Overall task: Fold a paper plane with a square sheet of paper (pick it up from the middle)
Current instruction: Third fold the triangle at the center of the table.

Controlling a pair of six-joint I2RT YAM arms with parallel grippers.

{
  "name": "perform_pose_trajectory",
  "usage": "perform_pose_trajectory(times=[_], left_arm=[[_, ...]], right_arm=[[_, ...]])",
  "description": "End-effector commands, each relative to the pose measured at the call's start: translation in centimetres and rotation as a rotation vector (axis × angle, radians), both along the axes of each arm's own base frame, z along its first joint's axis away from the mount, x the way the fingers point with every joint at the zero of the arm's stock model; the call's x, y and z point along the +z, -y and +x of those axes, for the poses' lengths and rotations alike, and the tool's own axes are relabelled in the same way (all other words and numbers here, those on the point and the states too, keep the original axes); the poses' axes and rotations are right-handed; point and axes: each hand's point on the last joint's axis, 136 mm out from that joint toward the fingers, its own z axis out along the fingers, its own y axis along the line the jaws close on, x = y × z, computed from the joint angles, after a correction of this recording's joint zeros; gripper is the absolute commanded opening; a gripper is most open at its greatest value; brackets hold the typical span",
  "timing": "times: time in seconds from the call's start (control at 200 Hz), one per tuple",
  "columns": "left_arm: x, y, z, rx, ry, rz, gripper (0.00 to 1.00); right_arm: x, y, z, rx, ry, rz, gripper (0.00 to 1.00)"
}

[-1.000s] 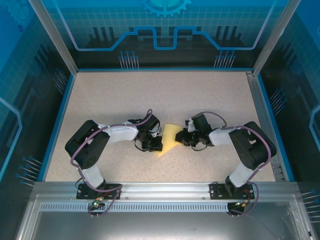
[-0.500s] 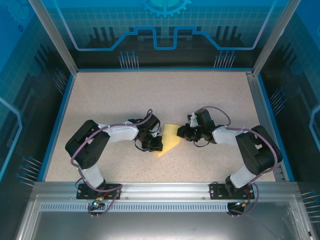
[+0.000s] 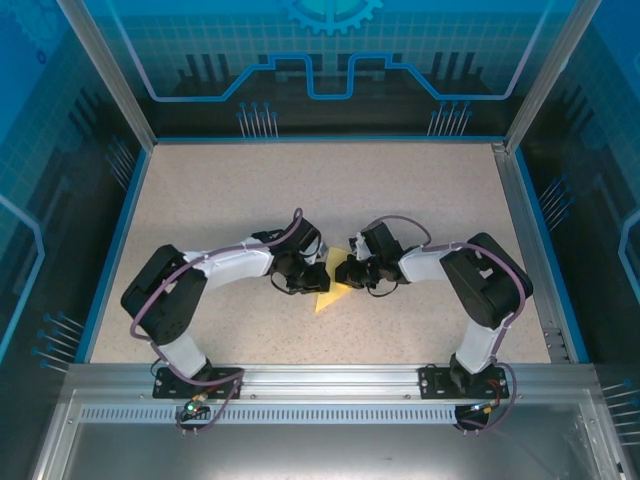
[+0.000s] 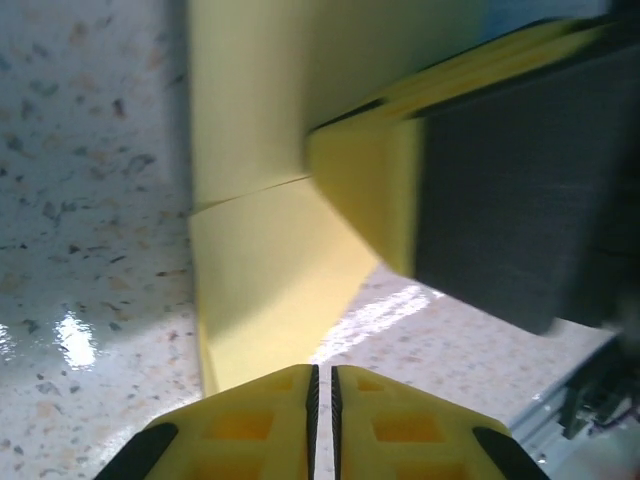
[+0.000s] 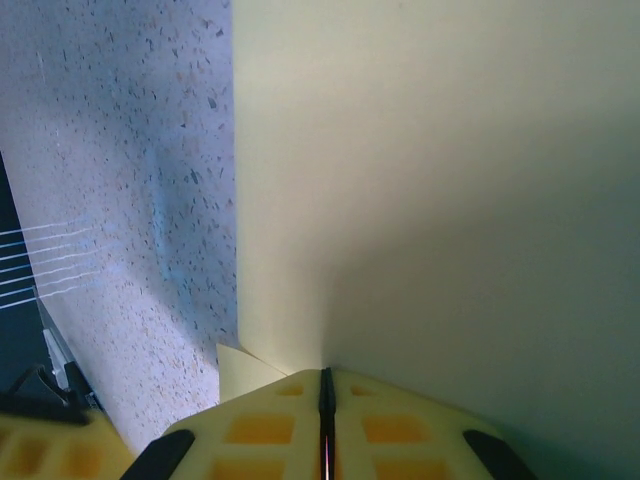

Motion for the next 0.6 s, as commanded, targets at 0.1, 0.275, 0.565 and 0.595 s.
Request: perform_pose_trajectory(times=[0.1, 0.275, 0.565, 0.595], left_arm=[[2.3, 1.3, -1.1, 0.017, -0.058, -0.132, 0.16], [0.7, 2.8, -1.7, 0.041, -0.156, -0.232, 0.15], [-3.4, 2.2, -2.2, 0.070, -0.244, -0.177, 0.14], [-3.9, 1.9, -2.3, 0.073, -0.249, -0.154, 0.14]], right_arm=[[-2.3, 1.0, -1.0, -0.019, -0.051, -0.072, 0.10], [-2.3, 1.2, -1.1, -0.024, -0.049, -0.078, 0.10], [-2.4, 1.6, -1.4, -0.023, -0.052, -0.097, 0.10], [-2.3, 1.7, -1.4, -0.023, -0.051, -0.098, 0.11]])
